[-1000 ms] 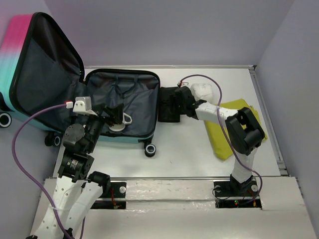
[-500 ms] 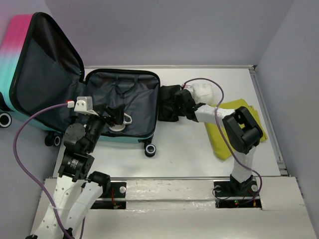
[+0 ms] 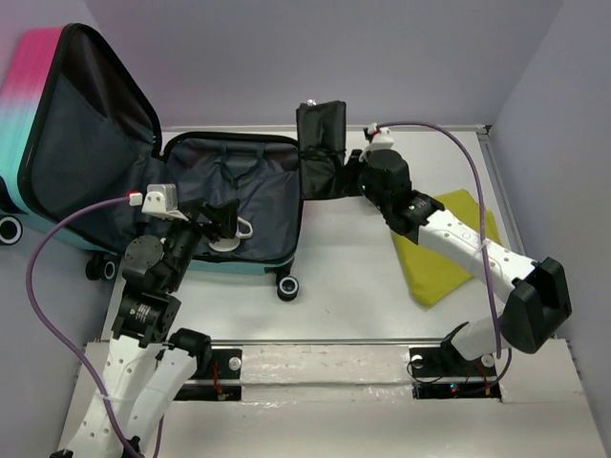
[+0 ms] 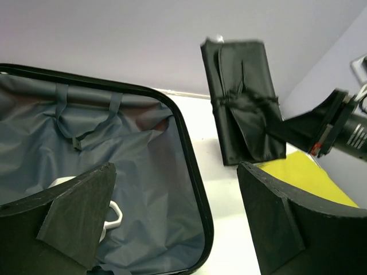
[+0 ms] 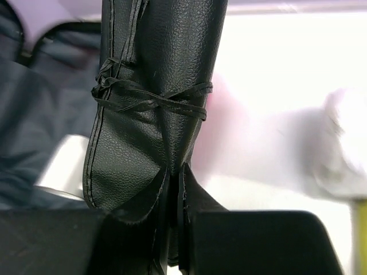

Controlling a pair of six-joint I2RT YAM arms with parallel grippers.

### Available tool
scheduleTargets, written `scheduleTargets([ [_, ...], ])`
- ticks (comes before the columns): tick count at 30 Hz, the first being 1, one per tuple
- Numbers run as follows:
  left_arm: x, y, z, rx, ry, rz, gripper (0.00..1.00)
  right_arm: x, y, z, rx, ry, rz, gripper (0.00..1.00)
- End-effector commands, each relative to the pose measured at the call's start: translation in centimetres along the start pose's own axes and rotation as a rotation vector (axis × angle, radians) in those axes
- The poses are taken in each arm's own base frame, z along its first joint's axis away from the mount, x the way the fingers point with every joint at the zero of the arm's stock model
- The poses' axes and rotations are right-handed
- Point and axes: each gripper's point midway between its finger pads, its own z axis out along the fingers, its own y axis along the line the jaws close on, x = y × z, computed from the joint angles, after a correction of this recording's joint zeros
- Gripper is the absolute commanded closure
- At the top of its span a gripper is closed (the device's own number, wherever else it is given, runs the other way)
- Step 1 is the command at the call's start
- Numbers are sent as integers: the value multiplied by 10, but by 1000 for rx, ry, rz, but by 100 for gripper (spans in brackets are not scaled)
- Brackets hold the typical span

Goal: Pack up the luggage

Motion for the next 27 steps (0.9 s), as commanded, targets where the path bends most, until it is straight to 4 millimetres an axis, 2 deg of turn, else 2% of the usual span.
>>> scheduleTargets([
  [1, -24, -9, 1, 35, -75, -5, 1, -42, 85, 3, -261, -76, -13, 93],
  [2, -24, -9, 1, 34, -76, -3, 1, -25, 96, 20, -274, -34, -25, 93],
  [3, -24, -8, 1, 31, -77, -2, 1, -21, 109, 25, -299, -24, -28, 92],
  [4, -25, -8, 1, 28, -80, -2, 1, -16, 121, 32, -319, -6, -35, 85],
  [5, -25, -7, 1, 24, -80, 0, 1, -30, 139, 34, -352, -24, -30, 68],
  [6, -25, -7, 1, 22, -80, 1, 1, -16, 138, 52, -326, 15, -29, 35],
  [7, -24, -6, 1, 18, -79, 3, 1, -9, 130, 56, -279, 50, -37, 23],
  [8, -24, -5, 1, 17, -79, 3, 1, -13, 120, 59, -239, 38, -45, 15],
  [10, -25, -7, 1, 22, -80, 1, 1, -24, 97, 54, -183, 15, -32, 11],
  [11, -25, -8, 0, 28, -80, 1, 1, -34, 70, 55, -136, 4, -1, 11],
  [12, -25, -9, 0, 32, -80, 1, 1, -22, 45, 54, -88, 27, 5, 12],
  [13, -26, -10, -1, 39, -80, 0, 1, -34, 27, 43, -49, 1, 8, 13],
  [14, -26, -11, -1, 41, -83, 0, 1, -34, 4, 40, 13, -2, 12, 13],
  [16, -27, -12, -2, 44, -85, -2, 1, -39, -59, 33, 190, -24, 6, 13],
  [17, -27, -12, -2, 47, -84, -2, 1, -27, -84, 27, 250, 5, -2, 13],
  [18, -26, -12, -2, 47, -82, -3, 1, -26, -119, 25, 316, 20, 10, 13],
  [19, -26, -13, -1, 50, -81, -5, 1, -12, -140, 24, 353, 68, 4, 12],
  [20, -25, -13, -1, 51, -79, -3, 1, -6, -155, 25, 378, 89, 4, 8],
  [21, -25, -13, -1, 51, -79, -5, 1, -2, -167, 26, 398, 110, -2, 7],
  [24, -24, -12, 0, 48, -74, -5, 1, 15, -188, 40, 398, 211, -46, 0],
  [25, -23, -12, 1, 48, -72, -3, 1, 19, -188, 44, 386, 229, -55, 0],
  [26, -23, -12, 1, 48, -70, -2, 1, 13, -192, 49, 373, 229, -56, 0],
  [27, -23, -12, 1, 48, -70, -3, 1, 21, -195, 56, 361, 253, -43, 0],
])
